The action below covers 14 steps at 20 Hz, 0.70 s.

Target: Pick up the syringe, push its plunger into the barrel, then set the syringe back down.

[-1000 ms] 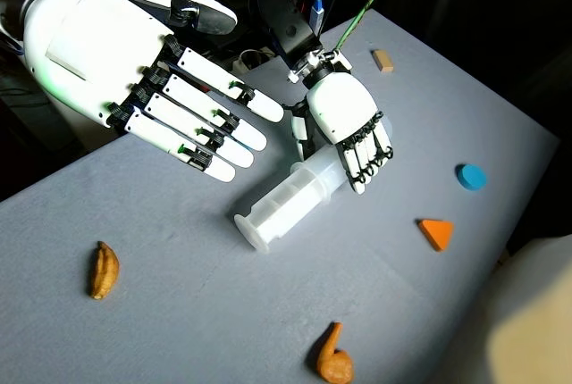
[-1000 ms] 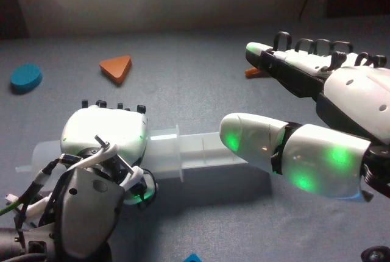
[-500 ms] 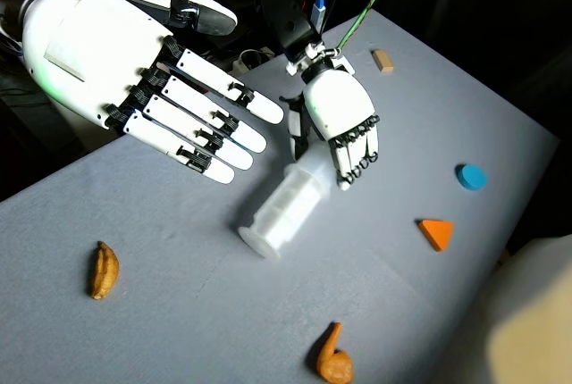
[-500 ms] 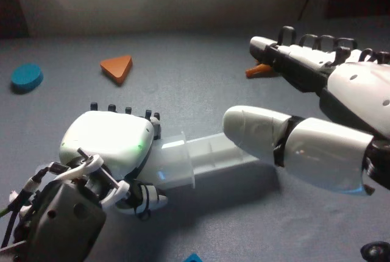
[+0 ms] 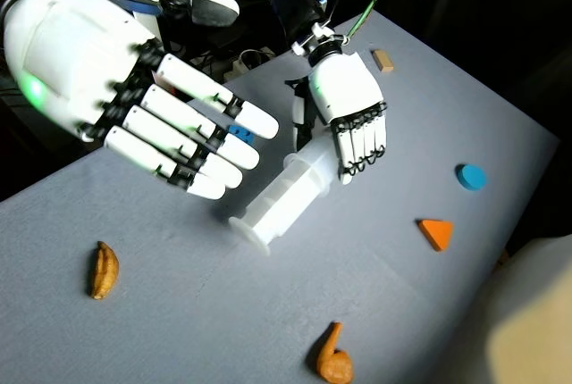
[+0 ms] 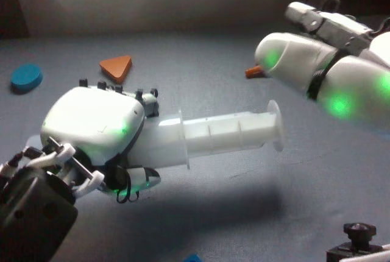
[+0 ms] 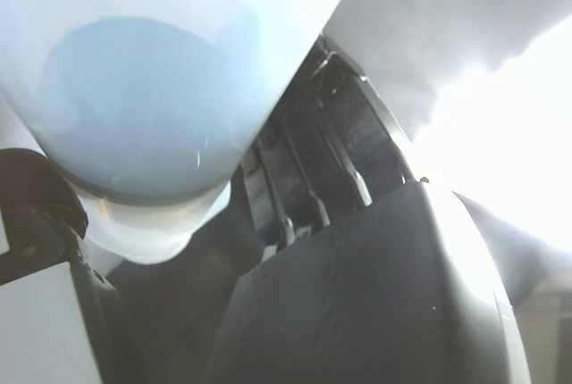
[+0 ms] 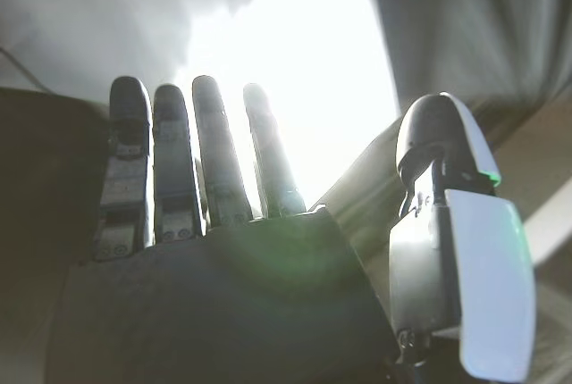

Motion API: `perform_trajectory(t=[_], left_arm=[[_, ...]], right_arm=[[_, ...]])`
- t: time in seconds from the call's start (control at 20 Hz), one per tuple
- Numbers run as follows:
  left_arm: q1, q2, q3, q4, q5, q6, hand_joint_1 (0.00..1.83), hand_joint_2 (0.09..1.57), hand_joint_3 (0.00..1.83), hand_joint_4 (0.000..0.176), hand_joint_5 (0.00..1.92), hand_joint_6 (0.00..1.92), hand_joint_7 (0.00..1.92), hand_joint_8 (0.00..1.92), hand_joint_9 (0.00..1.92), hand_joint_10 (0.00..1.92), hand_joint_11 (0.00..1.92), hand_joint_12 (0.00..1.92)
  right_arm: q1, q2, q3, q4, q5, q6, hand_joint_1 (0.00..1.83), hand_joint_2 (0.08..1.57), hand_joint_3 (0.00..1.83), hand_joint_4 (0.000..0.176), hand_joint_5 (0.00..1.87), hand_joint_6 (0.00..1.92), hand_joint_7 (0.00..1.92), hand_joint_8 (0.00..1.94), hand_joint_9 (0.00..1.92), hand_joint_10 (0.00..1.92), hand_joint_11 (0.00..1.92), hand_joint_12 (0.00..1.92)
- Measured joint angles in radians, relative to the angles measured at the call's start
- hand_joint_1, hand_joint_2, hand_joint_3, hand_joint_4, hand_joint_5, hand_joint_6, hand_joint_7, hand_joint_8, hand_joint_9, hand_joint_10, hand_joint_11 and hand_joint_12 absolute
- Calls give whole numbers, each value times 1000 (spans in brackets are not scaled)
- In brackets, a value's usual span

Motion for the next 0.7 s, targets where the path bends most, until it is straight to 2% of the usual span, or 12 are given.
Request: perform_trajectory(t=[0.25,0.4,0.55,0.6,0.7], left_arm=[[-39,41,11,97,80,-40,1373,1113,1,0,968,904,1006,998,853,1248,672,1215],[-60,60,20,122,94,-73,1371,1119,1,0,954,921,977,1025,858,1258,678,1212],[-91,87,21,150,115,-75,1371,1122,0,0,948,916,991,1037,836,1272,648,1215],[-105,93,23,180,127,-78,1373,1119,0,0,942,908,1011,1022,846,1262,658,1227],[-123,99,23,208,147,-80,1373,1119,0,0,942,904,1009,1024,846,1265,655,1227]], right_arm=[[18,1,8,150,74,27,0,1100,0,57,116,2,175,4,135,5,0,661],[3,-3,27,172,80,93,0,1101,0,56,105,2,140,6,98,7,0,565],[-23,-21,61,186,72,257,0,1101,0,55,99,3,158,5,125,10,0,658],[-29,-30,63,195,80,302,0,1101,0,55,115,5,157,1,119,2,0,579],[-40,-50,66,200,99,327,0,1101,0,55,119,4,159,1,123,3,0,612]])
